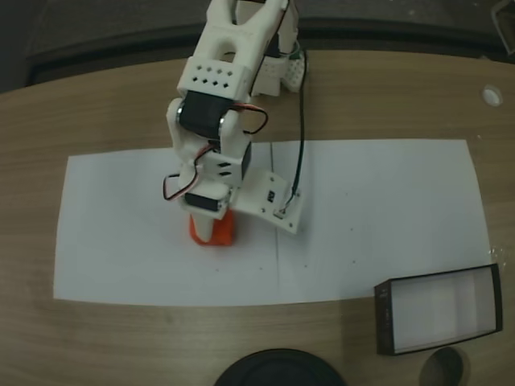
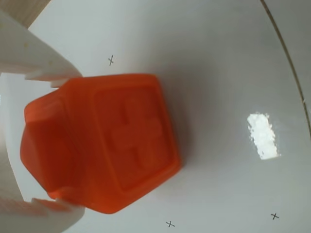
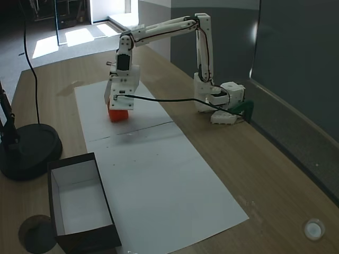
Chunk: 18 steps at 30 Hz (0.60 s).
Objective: Grab a orange square and put it in the box.
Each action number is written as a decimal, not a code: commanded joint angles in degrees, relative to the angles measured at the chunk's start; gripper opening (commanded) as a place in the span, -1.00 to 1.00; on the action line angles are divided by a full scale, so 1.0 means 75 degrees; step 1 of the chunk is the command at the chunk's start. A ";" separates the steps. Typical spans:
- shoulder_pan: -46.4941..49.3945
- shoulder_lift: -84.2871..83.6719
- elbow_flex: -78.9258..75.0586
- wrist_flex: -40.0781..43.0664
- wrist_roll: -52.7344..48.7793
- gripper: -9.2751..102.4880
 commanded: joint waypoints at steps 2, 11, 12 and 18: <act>0.0023 0.0164 -0.0281 -0.0188 0.0070 -0.74; -0.1641 0.1629 -0.1605 -0.0152 0.0094 -0.74; -0.2016 0.1945 -0.1793 -0.0141 0.0094 -0.74; -0.4043 0.3047 -0.2953 -0.0117 0.0023 -0.74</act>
